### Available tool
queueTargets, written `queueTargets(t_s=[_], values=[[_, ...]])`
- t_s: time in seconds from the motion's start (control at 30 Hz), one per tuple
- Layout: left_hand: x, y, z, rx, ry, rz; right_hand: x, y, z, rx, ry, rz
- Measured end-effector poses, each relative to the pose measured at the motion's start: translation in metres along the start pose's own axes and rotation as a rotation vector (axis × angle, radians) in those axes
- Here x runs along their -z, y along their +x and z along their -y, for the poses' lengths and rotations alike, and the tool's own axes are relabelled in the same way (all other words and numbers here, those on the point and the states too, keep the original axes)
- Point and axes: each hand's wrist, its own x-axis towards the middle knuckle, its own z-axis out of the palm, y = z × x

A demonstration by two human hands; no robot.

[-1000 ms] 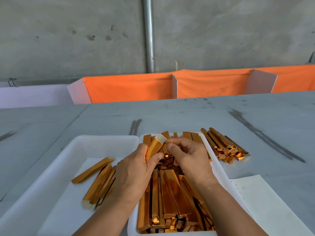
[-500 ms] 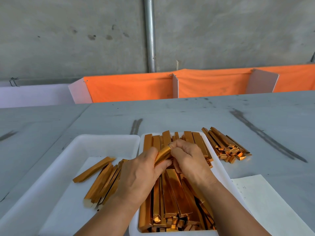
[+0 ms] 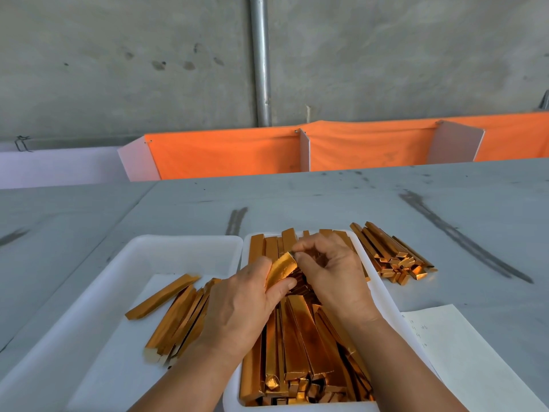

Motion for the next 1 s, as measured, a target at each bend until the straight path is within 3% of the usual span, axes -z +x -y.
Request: queueTargets(t_s=[0.3,0.67,0.9,1.0], values=[[-0.0004,0.0005,0.0,-0.012,-0.075,-0.002,-0.0014,-0.0024,0.0013,-0.124,0.082,0.147],[-0.0033,-0.0005,0.0029,0.009,-0.149,-0.005,-0.0017,-0.0043,0.0043,-0.18,0.22,0.111],[-0.0014,-0.0008,0.0035,0.012,-0.152,-0.044,0.0021,-0.0036,0.0066,-0.234,0.326,0.2],[-0.003,-0.0014,0.0037,-0.005,-0.174,-0.064,0.004,-0.0006,0.0082,-0.294,0.42,0.139]])
